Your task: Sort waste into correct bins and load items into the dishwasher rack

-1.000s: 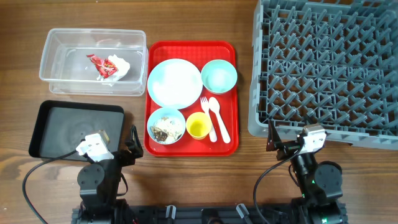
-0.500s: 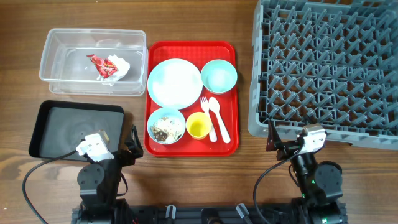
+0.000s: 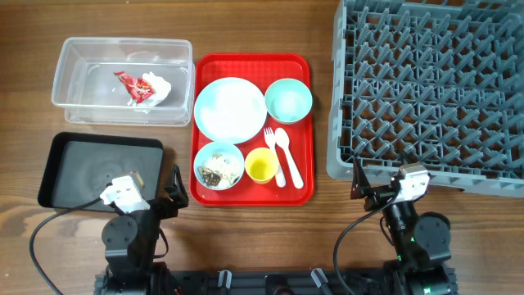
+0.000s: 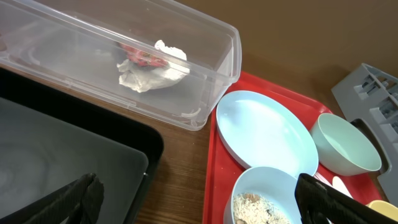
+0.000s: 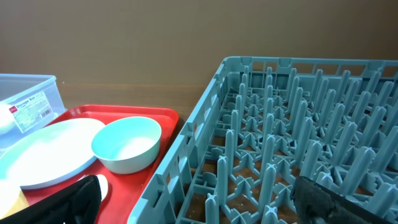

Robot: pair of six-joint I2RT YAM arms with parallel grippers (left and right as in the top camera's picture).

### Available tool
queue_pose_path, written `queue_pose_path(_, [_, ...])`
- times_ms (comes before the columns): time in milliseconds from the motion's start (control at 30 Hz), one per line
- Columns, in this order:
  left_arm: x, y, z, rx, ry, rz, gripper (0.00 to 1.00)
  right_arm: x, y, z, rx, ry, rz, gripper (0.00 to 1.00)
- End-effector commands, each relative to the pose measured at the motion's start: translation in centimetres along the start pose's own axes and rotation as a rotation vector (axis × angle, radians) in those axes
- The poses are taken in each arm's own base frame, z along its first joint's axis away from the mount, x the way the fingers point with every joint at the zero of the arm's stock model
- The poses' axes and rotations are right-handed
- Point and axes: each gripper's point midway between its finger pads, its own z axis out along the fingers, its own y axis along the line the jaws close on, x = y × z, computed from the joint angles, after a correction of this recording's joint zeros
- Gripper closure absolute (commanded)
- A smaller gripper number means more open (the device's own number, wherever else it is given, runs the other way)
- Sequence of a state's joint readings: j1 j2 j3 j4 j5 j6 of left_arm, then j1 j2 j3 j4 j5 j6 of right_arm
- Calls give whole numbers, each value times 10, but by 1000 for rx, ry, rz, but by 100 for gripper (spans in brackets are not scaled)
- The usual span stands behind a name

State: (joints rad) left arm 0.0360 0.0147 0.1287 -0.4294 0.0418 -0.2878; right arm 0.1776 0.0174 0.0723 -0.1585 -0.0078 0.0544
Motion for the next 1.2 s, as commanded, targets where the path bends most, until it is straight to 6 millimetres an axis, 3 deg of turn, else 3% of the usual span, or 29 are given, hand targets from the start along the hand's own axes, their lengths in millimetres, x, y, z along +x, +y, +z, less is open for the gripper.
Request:
queue_pose_path(0, [-3, 3, 0, -16, -16, -7, 0, -2, 2, 0, -13, -9, -9, 0])
queue_pose_path(800, [-5, 1, 0, -1, -26, -14, 0, -2, 2, 0, -13, -9, -9, 0])
queue_pose_path(1067, [4, -29, -1, 172, 30, -13, 0, -2, 2, 0, -13, -9, -9, 0])
queue_pose_path(1167, [8, -32, 1, 184, 62, -13, 1, -2, 2, 0, -13, -9, -9, 0])
